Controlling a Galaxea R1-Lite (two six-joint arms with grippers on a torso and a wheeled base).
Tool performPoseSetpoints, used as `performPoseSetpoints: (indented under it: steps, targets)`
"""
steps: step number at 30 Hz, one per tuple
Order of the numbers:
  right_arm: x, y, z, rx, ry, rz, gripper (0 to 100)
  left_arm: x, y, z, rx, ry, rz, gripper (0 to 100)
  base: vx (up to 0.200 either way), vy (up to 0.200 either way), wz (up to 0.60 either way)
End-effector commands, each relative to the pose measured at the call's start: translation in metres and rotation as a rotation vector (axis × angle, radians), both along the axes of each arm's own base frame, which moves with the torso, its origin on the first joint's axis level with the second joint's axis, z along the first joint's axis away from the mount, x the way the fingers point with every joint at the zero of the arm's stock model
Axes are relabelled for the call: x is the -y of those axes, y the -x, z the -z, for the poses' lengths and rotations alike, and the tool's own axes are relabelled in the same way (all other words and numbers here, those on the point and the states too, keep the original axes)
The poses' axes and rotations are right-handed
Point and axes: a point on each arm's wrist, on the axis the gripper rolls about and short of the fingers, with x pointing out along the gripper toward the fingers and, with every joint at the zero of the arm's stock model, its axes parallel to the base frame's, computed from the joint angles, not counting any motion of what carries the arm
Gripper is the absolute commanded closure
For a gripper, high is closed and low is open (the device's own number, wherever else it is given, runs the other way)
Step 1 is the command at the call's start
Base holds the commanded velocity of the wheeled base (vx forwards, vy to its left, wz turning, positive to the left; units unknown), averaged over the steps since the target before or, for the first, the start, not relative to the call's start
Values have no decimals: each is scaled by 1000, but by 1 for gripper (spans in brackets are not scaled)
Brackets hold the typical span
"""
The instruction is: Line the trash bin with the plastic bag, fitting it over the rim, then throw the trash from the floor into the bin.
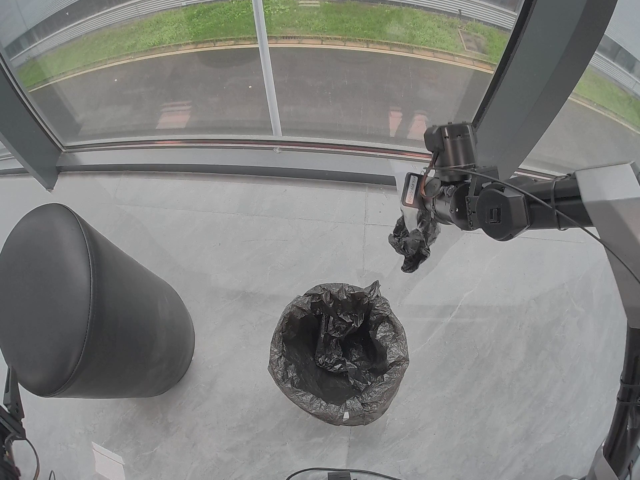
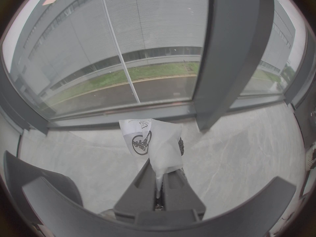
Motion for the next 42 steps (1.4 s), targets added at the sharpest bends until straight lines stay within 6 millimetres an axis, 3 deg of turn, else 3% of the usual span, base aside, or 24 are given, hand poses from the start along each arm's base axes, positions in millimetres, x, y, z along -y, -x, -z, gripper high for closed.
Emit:
performPoseSetpoints:
  steps: [1,11,17,23,30,36,42]
  targets:
    - [-18,48,-62,121,-40,-66,100,-1,16,16,89,-5,-13,0,0,0,0]
    - [-45,119,-103,189,-76,-192,100,0,17,32,87,-10,-44,0,0,0,0]
    - [-64,137,-101,185,-68,-251,100,2,18,45,68,-30,-97,0,0,0,0]
    - [-78,140,-82,138,-37,-287,100,2,18,46,65,-31,-90,0,0,0,0]
    - [-96,156,-41,41,22,-365,100,7,19,49,113,-24,201,0,0,0,0]
    - [-109,173,-12,5,66,-427,100,9,19,49,110,-25,314,0,0,0,0]
    - [-123,178,15,-36,101,-457,100,11,18,49,108,-34,407,0,0,0,0]
